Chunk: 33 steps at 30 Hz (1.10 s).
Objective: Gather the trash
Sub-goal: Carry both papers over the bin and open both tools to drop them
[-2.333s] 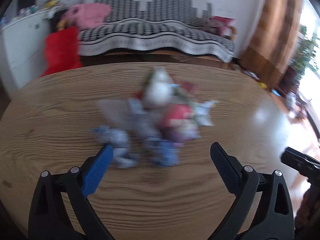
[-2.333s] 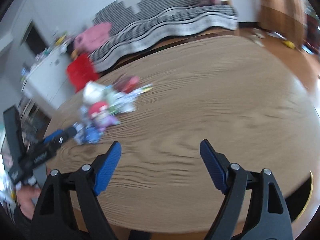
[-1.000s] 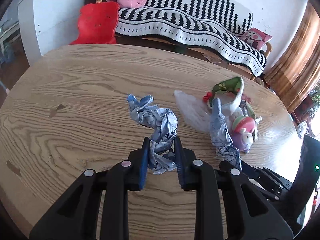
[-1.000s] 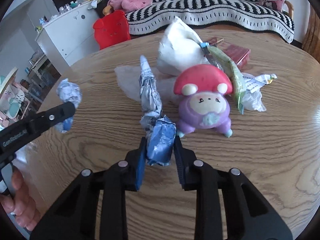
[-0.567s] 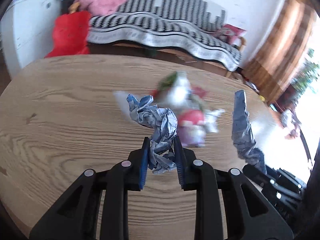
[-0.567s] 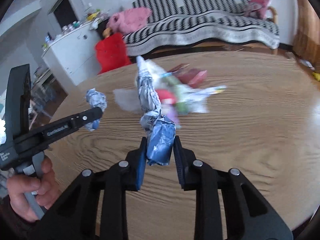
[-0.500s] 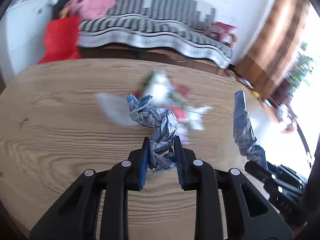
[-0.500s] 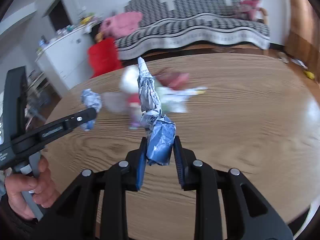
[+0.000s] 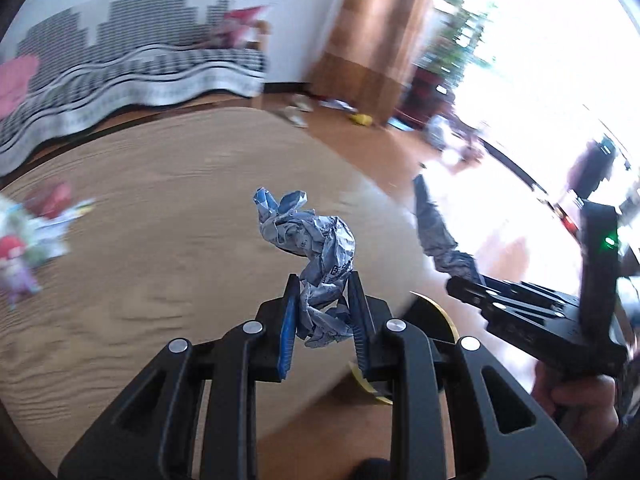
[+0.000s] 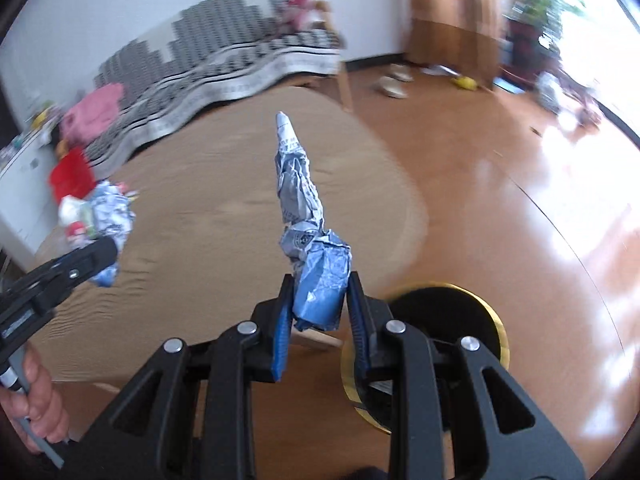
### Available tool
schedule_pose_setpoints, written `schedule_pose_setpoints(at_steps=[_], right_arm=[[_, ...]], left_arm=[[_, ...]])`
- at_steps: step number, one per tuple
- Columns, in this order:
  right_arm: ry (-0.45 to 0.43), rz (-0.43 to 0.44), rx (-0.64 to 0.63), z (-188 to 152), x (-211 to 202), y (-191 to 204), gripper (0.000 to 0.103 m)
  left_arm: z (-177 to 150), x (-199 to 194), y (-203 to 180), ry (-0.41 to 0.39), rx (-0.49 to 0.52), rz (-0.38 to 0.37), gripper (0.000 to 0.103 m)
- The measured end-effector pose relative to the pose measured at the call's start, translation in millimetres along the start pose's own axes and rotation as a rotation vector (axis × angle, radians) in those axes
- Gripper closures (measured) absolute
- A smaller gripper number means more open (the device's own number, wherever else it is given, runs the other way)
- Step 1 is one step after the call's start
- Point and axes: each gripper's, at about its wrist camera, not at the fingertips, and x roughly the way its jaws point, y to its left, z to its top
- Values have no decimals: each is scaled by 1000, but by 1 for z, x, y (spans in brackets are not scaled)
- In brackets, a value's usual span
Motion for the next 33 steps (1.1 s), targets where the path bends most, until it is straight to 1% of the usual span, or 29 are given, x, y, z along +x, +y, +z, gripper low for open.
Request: schedule_pose_setpoints(at_steps=[1,3,6,7,12,14,17,22,25,28,30,32,33], right_arm=[[9,-20,25,-5,0,-21,77],[26,-44,59,-15,2,-47,77],[74,-69,112,-32,11,-90,77],[104,-75,129,-38,18,-102,77],[235,-97,164,-62,49,-135,77],[289,-97,175,-67,61,-140,77],[337,-94,190,-74,72,-144,77],[348,-86,196,-72,77,-143,77],[346,-87,194,-68,79,-135,77],[339,-87,193,-65,79,-132,76],[334,-84,197,-65,77,-132,71],[331,-86,203,-65,77,-133,41],[318,-94,202,-64,75,-133,37]], left_arm=[[-4,10,-19,12,28,-22,79],[-8,22,-41,31,61,-47,79],[-12,42,-69,61,96,-79,79],[-13,47,-77,68,106,-85,79],[-13,64,-95,91,123,-107,79],[-13,68,-98,99,123,-108,79],[-13,72,-100,107,125,-108,79],[-10,72,-98,109,129,-109,79],[-9,73,-99,111,127,-108,79],[-14,73,-101,113,132,-108,79],[-15,75,-102,117,134,-109,79],[-15,77,-103,122,138,-111,79],[-16,77,-104,124,140,-111,79]])
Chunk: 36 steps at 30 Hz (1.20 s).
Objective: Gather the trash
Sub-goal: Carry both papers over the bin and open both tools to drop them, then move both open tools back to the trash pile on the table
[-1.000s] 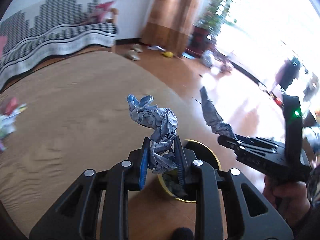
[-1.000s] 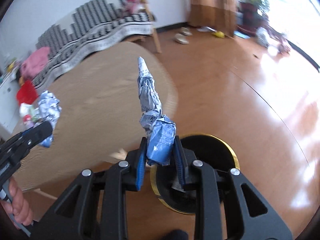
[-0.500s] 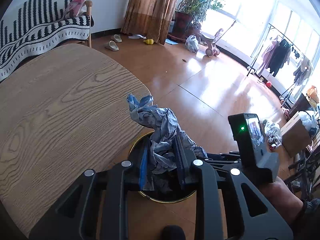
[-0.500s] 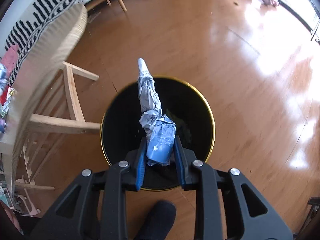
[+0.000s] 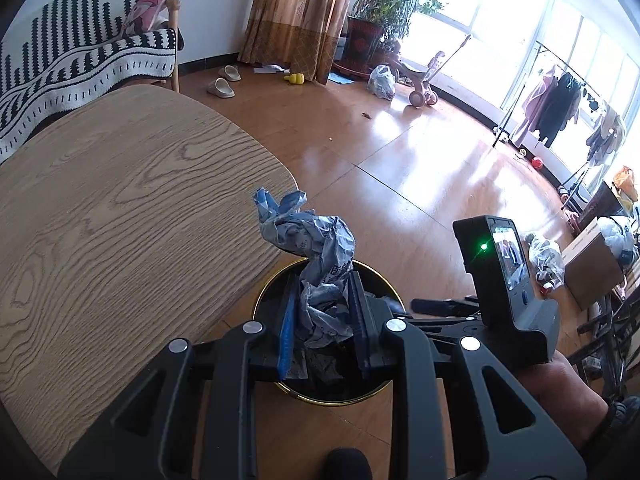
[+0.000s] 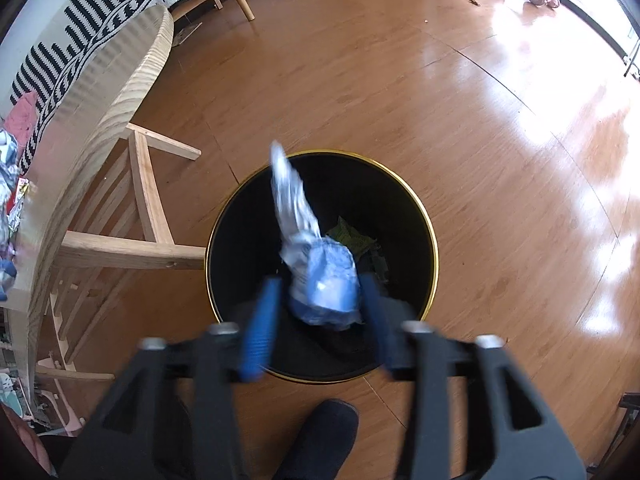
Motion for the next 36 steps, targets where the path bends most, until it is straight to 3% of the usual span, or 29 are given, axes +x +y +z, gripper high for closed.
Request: schedule_pose_setpoints(at_steps=[14,15,18,28,33,36], right_arm=[[-73,-16,115,6,-24,-28,36],[-77,-16,118,5,-26,-30,36],[-87,-19,119,5,-29,-31,34],[-123,-16,100,11,-40,-3,34],[-210,34,46,21,-66,49,34],[-263,67,-27,23,-81,99,34]], left_arm=[[-8,36,-9,74,49,-40,78],[-9,38,-9,80,53,-40,70],[-8,39,-10,70,47,-39,25],[-3,9,13,9,22,2,16],[-3,-29,61,-41,-20,97,13],[-5,-56,107,-76,-84,169,12]])
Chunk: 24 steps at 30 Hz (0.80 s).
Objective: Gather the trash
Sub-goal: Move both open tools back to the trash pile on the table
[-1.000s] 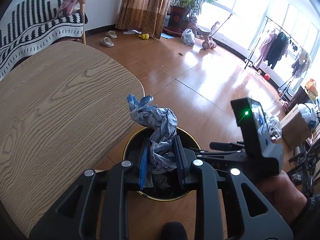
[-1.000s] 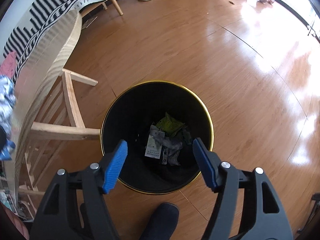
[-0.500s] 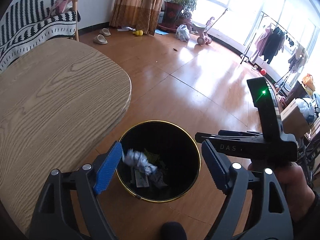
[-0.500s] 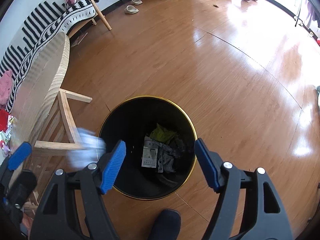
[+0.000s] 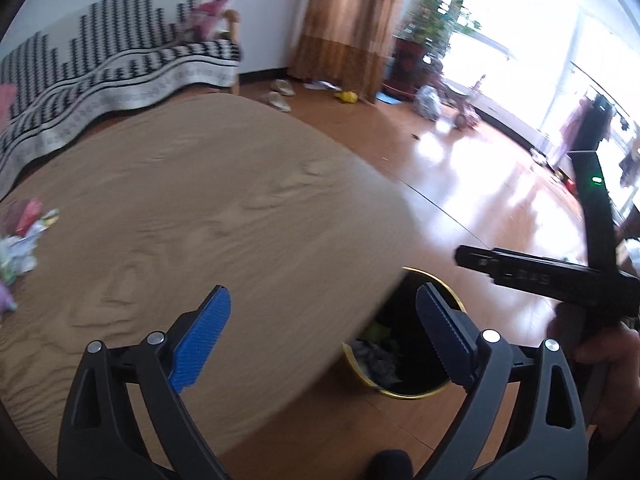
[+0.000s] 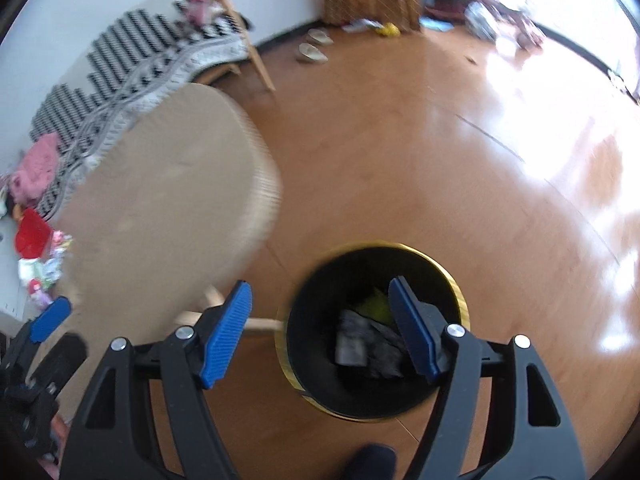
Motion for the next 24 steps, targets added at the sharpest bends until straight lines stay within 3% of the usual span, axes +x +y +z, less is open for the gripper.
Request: schedule_pose_setpoints(at_steps=[9,17,24], right_arm=[[27,215,-292,-15,12,196,34],[93,343,-469,-51,49,354,34],[86,341,-590,-82,92,470,34]], left_arm=[[-11,-63,184,-46,-307,299,12],[-53,-139,329,-105,-554,464,12],[-98,-179,395,-106,-638,541,12]])
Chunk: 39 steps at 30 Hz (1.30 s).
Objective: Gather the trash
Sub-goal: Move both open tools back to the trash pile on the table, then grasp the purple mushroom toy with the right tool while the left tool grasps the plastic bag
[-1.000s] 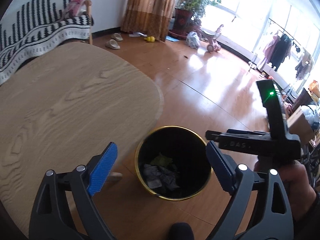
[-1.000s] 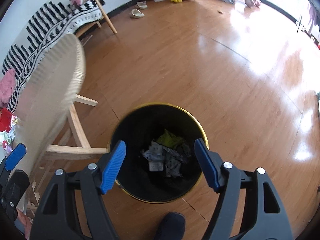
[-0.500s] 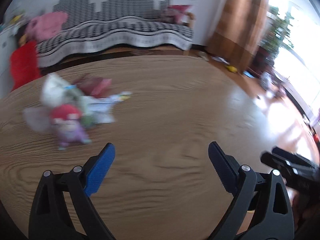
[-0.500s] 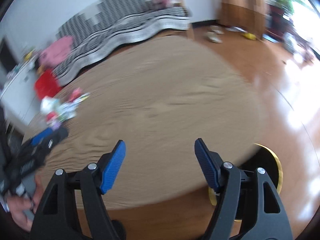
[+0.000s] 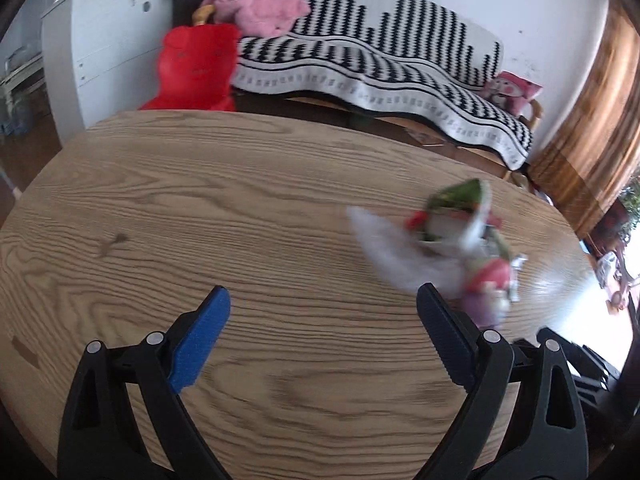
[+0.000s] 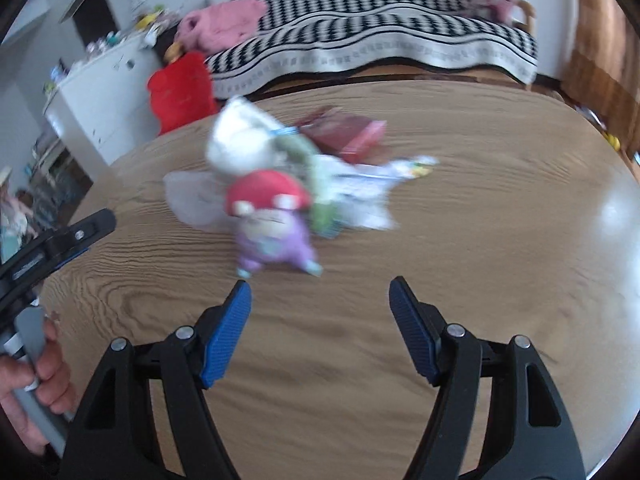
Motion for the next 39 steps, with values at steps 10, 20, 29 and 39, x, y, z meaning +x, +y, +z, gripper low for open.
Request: schedule_pose_setpoints(at_steps=[10,20,29,39], right_arm=[[-11,-48,-24,22,54,28,28],[-23,19,-97,4,14,26,56],[-26,25,-81,-20,-41,-17,55],[-31,-11,-58,-41,-74,-51,55]], left_arm=[[9,34,18,48,10,-43,11],[4,65,-36,68,78,-96,11],[2,80,-94,46,173,-110,9],[4,92,-101,103,143,-122,72]])
